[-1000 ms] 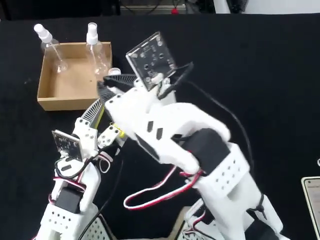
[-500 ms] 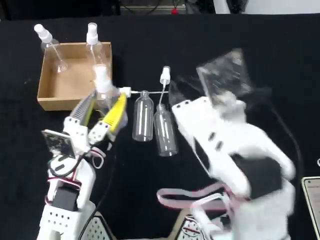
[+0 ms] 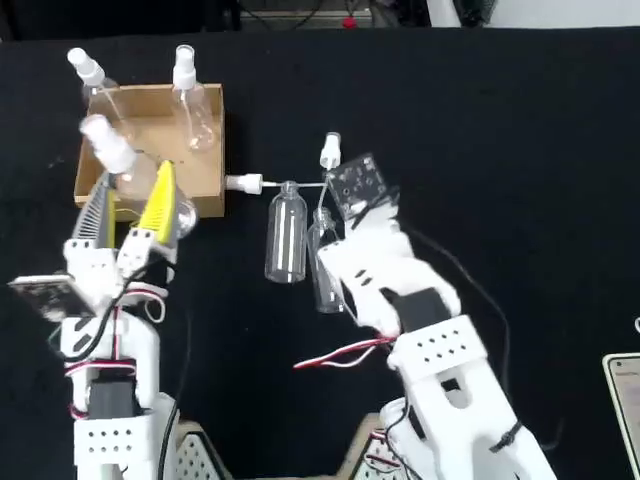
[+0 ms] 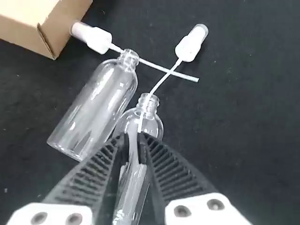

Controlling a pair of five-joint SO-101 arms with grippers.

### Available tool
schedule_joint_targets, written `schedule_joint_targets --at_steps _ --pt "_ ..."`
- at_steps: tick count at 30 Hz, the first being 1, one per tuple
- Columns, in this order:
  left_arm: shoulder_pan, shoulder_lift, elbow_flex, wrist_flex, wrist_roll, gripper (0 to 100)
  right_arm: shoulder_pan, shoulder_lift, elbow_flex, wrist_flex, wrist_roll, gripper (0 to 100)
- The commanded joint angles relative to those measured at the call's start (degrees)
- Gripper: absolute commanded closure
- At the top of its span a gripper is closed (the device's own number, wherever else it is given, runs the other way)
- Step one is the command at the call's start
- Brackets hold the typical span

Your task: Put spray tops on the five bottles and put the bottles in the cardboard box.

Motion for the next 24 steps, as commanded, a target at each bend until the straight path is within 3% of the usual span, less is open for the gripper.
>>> schedule_joint_targets --at_steps 1,9,16,24 --pt "-1.8 -0.09 -5.76 -2.99 0.79 82 1.32 -1.1 1.71 -5.63 0.09 96.3" --pt "-1.8 6.51 -6.73 -12.13 -2.29 82 1.32 -1.1 7.34 -13.98 0.18 96.5" --pt "-1.8 28.4 -14.2 -25.23 -8.26 82 5.45 -1.01 7.25 -14.33 0.09 96.6" --pt "-1.54 54.59 -20.26 -36.92 -8.09 82 7.21 -0.84 9.8 -18.99 0.0 96.6"
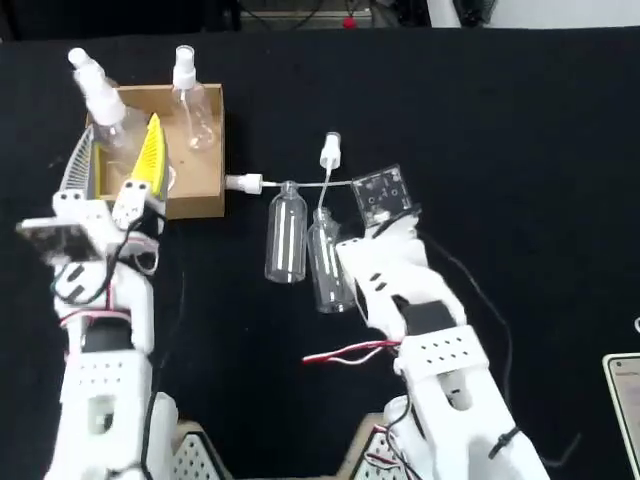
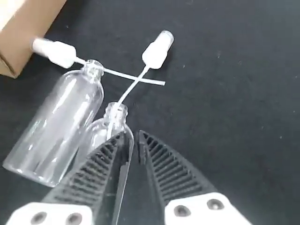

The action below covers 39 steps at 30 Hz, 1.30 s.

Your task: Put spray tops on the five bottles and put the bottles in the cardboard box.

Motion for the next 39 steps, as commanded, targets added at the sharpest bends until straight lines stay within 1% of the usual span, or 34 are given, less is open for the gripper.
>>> schedule_joint_targets --at_steps 1,4,7,14,21,26,32,39 --pt "-0.31 14.51 -6.55 -10.9 -0.62 82 1.23 -0.75 1.1 -5.1 0.0 96.6" --pt "-0.48 23.47 -8.4 -19.69 -0.97 82 1.23 -0.75 2.07 -7.03 0.0 96.6" --pt "-0.57 31.74 -10.51 -26.11 -1.05 82 1.23 -0.75 2.07 -7.03 0.0 96.6" --pt "-0.57 48.09 -18.77 -33.85 -0.62 82 1.23 -0.75 2.07 -6.95 0.0 96.6" --pt "-0.57 63.21 -26.51 -38.95 -0.62 82 1.14 -1.01 2.07 -6.95 0.0 96.6" --pt "-1.54 71.56 -32.22 -42.02 -0.62 82 1.14 -1.1 1.8 -6.95 0.0 96.6" --pt "-3.21 78.51 -34.33 -47.03 -0.62 82 1.14 -1.1 1.71 -6.86 0.0 96.6" --pt "-4.7 85.01 -40.31 -47.47 -0.7 82 1.14 -1.1 1.63 -6.95 -0.09 96.6"
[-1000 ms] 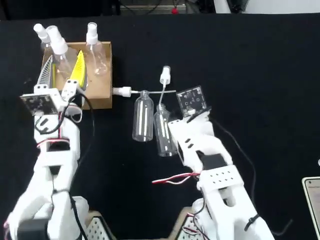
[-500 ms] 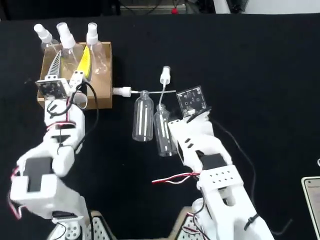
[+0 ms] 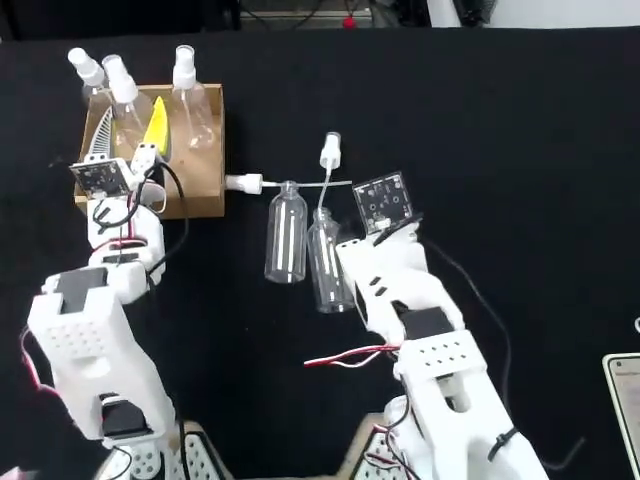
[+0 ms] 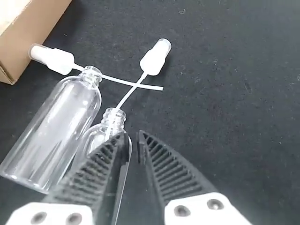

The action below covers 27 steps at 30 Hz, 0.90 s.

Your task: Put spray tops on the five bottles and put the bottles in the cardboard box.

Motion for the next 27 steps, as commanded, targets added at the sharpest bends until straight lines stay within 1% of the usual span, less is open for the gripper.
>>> schedule_joint_targets --at_steps 1,23,27 --pt "-1.01 1.85 -6.11 -1.41 -0.18 82 0.88 -1.1 -0.75 -1.76 -0.09 96.6" --pt "-0.75 3.16 -9.36 -0.97 -0.44 82 0.88 -1.1 -0.57 -1.76 -0.09 96.6" --pt "-0.92 5.27 -11.21 -0.97 -0.44 82 0.88 -1.1 -0.66 -1.67 -0.09 96.6"
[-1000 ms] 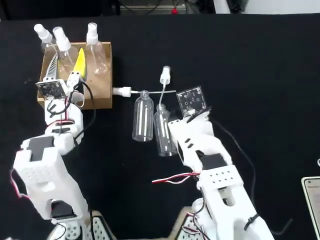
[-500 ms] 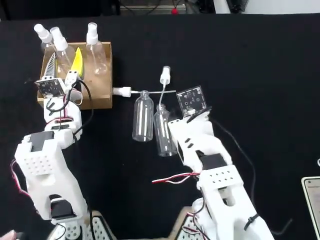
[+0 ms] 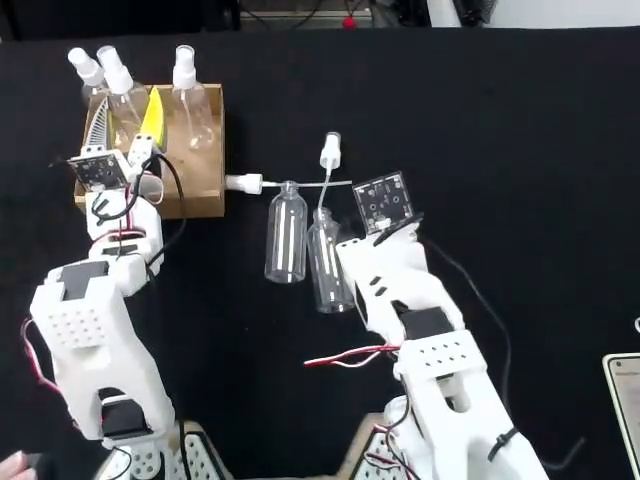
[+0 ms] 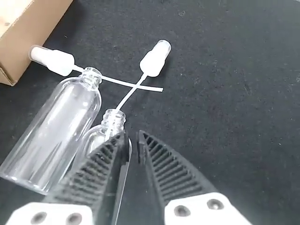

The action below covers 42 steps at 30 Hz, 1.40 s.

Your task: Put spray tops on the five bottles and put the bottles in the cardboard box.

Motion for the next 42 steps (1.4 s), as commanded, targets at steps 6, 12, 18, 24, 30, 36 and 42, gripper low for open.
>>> schedule_joint_targets --at_steps 6,12,18,24,30,36,42 --pt "-0.57 6.15 -8.92 -1.32 -0.44 82 0.88 -1.1 -0.75 -1.41 -0.09 96.6" --pt "-0.57 8.97 -10.86 -1.32 -0.44 82 0.88 -1.1 -0.75 -1.49 -0.09 96.6" --pt "-0.48 9.41 -10.86 -0.97 -0.44 82 0.88 -1.1 -0.75 -1.49 -0.09 96.6" --pt "-0.48 9.41 -10.42 -0.97 -0.44 82 0.88 -1.1 -0.75 -1.49 -0.09 96.6" --pt "-0.4 9.41 -10.59 -0.97 -0.44 82 0.88 -1.1 -0.75 -1.49 -0.09 96.6" --pt "-0.48 9.41 -10.42 -0.97 -0.44 82 0.88 -1.1 -0.75 -1.49 -0.09 96.6" --pt "-0.57 9.41 -10.42 -0.88 -0.44 81 0.88 -1.1 -0.75 -1.49 -0.09 96.6"
